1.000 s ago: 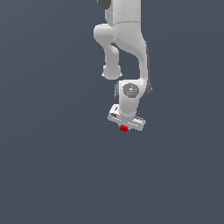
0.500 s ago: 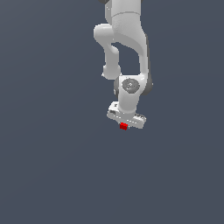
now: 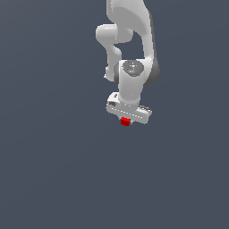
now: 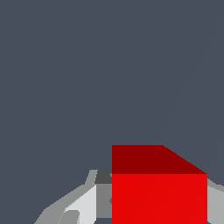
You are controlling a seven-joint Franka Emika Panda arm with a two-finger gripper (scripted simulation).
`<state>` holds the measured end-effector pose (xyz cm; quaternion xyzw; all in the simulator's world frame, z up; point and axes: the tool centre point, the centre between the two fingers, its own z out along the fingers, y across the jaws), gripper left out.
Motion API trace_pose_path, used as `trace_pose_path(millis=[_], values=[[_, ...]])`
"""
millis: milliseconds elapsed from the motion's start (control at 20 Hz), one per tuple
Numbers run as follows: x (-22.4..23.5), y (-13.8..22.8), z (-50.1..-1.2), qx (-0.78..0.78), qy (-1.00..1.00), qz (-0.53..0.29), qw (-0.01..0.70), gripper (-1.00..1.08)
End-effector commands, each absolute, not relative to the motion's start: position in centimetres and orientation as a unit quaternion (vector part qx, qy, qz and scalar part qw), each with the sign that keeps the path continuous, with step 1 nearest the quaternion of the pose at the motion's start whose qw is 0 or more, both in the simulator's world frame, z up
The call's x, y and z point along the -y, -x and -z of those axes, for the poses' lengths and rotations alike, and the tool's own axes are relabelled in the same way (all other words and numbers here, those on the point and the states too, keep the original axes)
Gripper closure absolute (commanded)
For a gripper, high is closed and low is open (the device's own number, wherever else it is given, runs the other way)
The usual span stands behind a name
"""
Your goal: Pick up the red cube and move it to a goal position.
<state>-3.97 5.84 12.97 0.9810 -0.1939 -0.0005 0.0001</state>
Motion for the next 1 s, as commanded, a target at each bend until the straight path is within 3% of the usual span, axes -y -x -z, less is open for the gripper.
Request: trace_pose_path(millis=[0,450,950], values=[[-5.4,3.7,-15.7,0.194,-0.981,0.000,0.000,1.08],[-4.3,2.7,-22.8,0.194,-0.981,0.000,0.000,1.08],[-3.9,2.2,-25.5,0.194,-0.981,0.000,0.000,1.08]])
